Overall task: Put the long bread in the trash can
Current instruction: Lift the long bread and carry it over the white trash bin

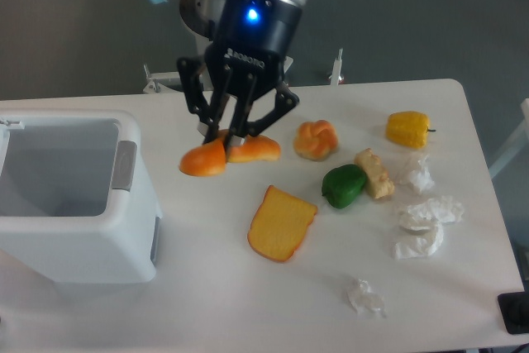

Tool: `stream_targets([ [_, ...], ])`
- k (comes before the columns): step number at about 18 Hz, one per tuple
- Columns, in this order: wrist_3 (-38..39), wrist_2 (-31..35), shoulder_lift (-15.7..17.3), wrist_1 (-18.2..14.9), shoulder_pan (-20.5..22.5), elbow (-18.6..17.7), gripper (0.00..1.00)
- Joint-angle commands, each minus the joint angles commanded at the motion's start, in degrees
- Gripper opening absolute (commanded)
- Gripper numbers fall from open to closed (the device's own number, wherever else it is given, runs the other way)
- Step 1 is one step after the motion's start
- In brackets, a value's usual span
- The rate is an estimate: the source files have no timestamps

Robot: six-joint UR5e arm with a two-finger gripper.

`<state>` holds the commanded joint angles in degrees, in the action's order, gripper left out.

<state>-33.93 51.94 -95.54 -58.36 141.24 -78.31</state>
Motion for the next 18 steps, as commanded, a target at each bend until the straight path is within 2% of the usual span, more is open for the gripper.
stream_targets([
  [6,3.69,-2.01,1.93,0.00,-1.50,-0.09,0.21],
  [10,3.70,-5.53,2.37,0.00,-2.11,-0.35,0.21],
  [14,3.70,-6.77,2.38,1.40,-3.34,-0.35,0.21],
  [18,3.70,-7.64,2.38,1.41,-4.48,-0.26,0.21],
])
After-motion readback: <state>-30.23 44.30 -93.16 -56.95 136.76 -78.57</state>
